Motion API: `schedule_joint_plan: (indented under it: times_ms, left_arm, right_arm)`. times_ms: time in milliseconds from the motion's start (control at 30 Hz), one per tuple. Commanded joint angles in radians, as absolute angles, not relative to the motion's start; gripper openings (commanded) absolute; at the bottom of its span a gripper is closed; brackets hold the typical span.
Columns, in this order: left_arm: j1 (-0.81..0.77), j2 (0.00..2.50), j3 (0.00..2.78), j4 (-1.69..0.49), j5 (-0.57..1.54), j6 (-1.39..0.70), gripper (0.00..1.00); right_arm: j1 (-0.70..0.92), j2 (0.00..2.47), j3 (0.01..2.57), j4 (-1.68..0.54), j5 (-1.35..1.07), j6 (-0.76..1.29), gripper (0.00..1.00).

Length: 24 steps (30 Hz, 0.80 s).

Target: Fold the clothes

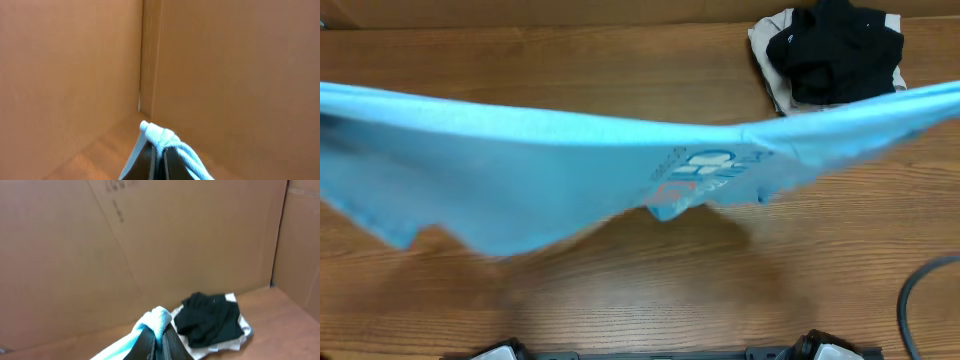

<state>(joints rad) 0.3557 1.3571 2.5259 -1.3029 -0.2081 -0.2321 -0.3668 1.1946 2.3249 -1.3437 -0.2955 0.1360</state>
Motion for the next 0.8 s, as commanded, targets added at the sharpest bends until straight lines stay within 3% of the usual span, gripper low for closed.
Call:
schedule_joint_plan:
  times_ms: [0, 433, 767]
  left_arm:
    - [0.366, 1.312, 2.544, -1.242, -0.263, -0.224, 0.04]
    - [0.366, 1.24, 2.553, -1.2, -0.374, -0.22, 0.04]
    - [0.366, 1.458, 2.548, -1.23, -0.311, -0.209, 0.04]
  right_arm:
    - [-0.377, 1.168, 2.35, -1.321, -0.239, 0.129, 0.04]
    - [-0.377, 1.168, 2.543, -1.369, -0.221, 0.104, 0.04]
    - [-0.377, 1.373, 2.506, -1.314, -0.408, 0.104, 0.04]
